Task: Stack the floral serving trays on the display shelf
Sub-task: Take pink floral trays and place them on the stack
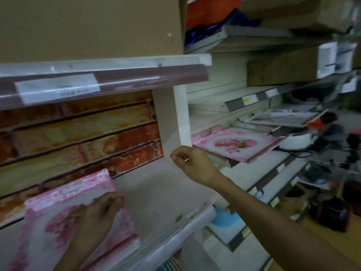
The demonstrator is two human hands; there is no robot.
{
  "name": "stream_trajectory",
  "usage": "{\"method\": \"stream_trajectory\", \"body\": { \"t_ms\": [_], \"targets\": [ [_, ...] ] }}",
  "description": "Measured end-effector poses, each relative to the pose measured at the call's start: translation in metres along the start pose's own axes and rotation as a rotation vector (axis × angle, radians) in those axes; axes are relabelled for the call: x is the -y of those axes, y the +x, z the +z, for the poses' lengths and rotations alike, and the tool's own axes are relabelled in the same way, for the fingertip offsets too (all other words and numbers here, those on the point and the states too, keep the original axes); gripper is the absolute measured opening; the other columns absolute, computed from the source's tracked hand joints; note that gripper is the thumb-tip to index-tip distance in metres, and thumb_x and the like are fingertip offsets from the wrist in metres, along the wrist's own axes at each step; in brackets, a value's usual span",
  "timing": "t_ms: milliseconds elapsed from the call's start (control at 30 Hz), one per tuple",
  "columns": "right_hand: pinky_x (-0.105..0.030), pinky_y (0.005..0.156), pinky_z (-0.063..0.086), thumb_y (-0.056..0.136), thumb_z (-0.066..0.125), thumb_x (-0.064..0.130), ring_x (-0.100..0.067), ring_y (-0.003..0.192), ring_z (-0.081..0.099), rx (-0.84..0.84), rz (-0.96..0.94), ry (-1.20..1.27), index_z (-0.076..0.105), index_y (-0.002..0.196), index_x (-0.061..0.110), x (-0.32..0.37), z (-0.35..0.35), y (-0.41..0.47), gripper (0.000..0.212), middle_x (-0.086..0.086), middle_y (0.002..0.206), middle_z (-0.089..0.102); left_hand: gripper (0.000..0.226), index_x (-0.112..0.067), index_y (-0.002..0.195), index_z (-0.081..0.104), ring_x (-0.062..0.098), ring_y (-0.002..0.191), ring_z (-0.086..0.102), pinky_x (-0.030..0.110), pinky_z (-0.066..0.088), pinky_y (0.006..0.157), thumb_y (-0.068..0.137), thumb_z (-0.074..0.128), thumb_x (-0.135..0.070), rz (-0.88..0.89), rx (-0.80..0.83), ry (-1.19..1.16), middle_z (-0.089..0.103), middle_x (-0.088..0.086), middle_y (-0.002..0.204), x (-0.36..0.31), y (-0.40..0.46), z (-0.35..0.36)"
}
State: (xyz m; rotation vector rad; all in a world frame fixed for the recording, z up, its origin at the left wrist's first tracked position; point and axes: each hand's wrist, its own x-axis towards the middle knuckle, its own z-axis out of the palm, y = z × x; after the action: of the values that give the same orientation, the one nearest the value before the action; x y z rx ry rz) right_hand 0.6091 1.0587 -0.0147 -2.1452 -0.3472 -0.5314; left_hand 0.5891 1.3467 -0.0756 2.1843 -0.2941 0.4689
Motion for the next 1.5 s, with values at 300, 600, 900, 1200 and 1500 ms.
{"method": "stream_trajectory", "body": {
  "t_ms": [300, 600, 900, 1200, 1500],
  "targets": [
    [-0.023, 0.080, 0.050, 0.093, 0.062, 0.033, -0.007, 0.089, 0.063, -0.010, -0.052, -0.229, 0.072, 0.103, 0.018, -0.086, -0.134, -0.029, 0.021, 0.004, 0.100, 0.072, 0.022, -0.019, 0.090, 0.072, 0.012, 0.078, 0.073, 0.026, 0.057, 0.078, 0.093, 0.058, -0.002, -0.026, 0.096, -0.219, 0.075, -0.008, 0.083, -0.083, 0.030, 0.131],
    [-0.041, 0.101, 0.043, 0.083, 0.049, 0.068, -0.016, 0.127, 0.050, 0.236, -0.167, -0.648, 0.060, 0.125, 0.037, -0.195, -0.228, -0.026, 0.052, 0.011, 0.136, 0.058, 0.017, -0.008, 0.097, 0.071, 0.029, 0.086, 0.071, 0.023, 0.059, 0.071, 0.096, 0.054, -0.006, -0.238, 0.094, -0.517, 0.073, 0.011, 0.095, -0.160, 0.032, 0.249],
    [-0.039, 0.077, 0.055, 0.095, 0.040, 0.053, -0.015, 0.101, 0.067, 0.268, -0.328, -0.638, 0.067, 0.112, 0.035, -0.238, -0.236, -0.009, 0.037, 0.011, 0.110, 0.072, 0.017, 0.003, 0.103, 0.066, 0.046, 0.097, 0.065, 0.046, 0.054, 0.087, 0.097, 0.053, -0.006, -0.488, 0.105, -0.741, 0.067, 0.028, 0.106, -0.189, 0.039, 0.305],
    [-0.041, 0.072, 0.056, 0.099, 0.041, 0.035, -0.019, 0.101, 0.067, 0.166, -0.520, -0.638, 0.069, 0.115, 0.030, -0.225, -0.255, 0.021, 0.032, 0.006, 0.114, 0.071, 0.022, 0.001, 0.105, 0.061, 0.036, 0.104, 0.064, 0.044, 0.047, 0.100, 0.097, 0.056, -0.020, -0.670, 0.218, -1.023, 0.067, 0.023, 0.106, -0.201, 0.105, 0.322],
    [-0.040, 0.080, 0.054, 0.100, 0.048, 0.031, -0.018, 0.105, 0.065, 0.084, -0.586, -0.496, 0.072, 0.114, 0.022, -0.206, -0.262, 0.051, 0.029, 0.002, 0.115, 0.070, 0.041, 0.003, 0.123, 0.046, 0.044, 0.102, 0.060, 0.055, 0.059, 0.060, 0.099, 0.051, -0.029, -0.815, 0.270, -1.411, 0.058, 0.031, 0.112, -0.206, 0.170, 0.334]
  ]
}}
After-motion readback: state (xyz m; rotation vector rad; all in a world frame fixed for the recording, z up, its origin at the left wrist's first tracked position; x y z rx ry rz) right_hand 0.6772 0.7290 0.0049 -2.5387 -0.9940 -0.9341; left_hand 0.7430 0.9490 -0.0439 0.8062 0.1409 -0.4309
